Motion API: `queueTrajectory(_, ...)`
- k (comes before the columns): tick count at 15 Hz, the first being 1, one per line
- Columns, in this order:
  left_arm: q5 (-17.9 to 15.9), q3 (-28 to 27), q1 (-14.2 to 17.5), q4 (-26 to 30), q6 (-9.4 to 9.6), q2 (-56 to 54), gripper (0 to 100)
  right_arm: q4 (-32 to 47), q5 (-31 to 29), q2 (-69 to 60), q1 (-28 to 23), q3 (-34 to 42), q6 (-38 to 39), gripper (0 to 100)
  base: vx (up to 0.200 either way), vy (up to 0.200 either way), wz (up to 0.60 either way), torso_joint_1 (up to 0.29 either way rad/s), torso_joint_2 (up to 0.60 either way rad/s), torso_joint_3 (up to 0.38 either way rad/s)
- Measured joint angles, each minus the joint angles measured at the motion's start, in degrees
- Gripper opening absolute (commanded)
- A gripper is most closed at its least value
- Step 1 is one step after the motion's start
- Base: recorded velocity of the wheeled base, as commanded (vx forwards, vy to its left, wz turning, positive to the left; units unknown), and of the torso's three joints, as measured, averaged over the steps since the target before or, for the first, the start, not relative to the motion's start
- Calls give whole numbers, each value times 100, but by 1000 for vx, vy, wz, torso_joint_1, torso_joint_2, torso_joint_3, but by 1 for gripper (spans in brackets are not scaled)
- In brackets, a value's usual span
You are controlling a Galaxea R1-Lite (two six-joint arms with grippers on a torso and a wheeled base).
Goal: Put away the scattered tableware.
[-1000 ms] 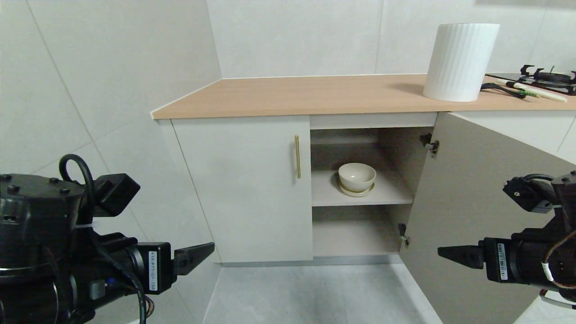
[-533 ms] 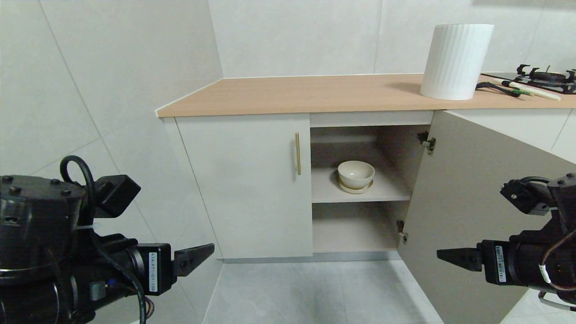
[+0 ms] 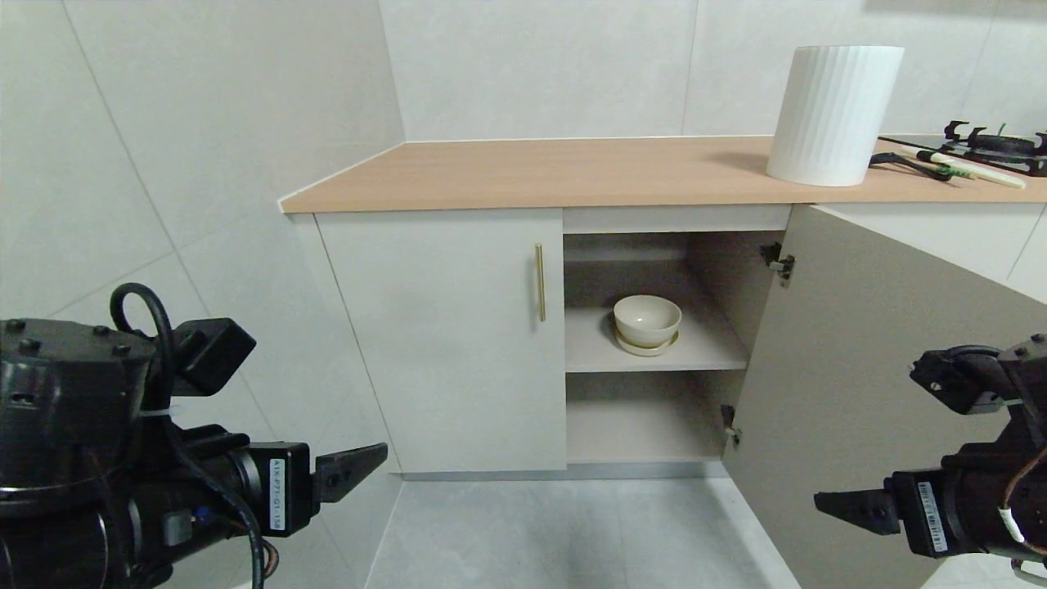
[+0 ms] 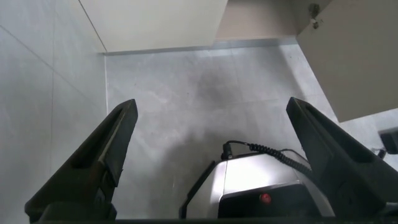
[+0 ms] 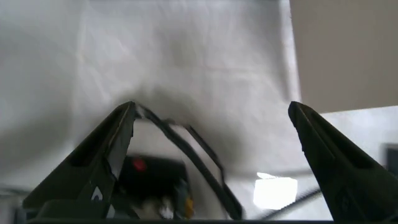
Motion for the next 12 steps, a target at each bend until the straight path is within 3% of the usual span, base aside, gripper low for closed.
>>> queueTrajectory(5, -7, 1, -6, -4, 11, 9, 100, 1508, -4, -325, -6, -267, -503, 100, 0, -200, 0, 3, 2, 0)
queueTrajectory(7, -11, 1, -6, -6, 16, 11, 100, 1762, -23, -444, -9, -347, -653, 100, 0, -200, 0, 0, -2, 7)
queueTrajectory(11, -11, 17, -6, -6, 46, 13, 100, 1875, -488, -592, -106, -379, -725, 100, 0, 0, 0, 0, 0, 0)
queueTrajectory(12, -7, 48, -6, -4, 156, 11, 100, 1886, -496, -630, -169, -394, -755, 100, 0, 0, 0, 0, 0, 0)
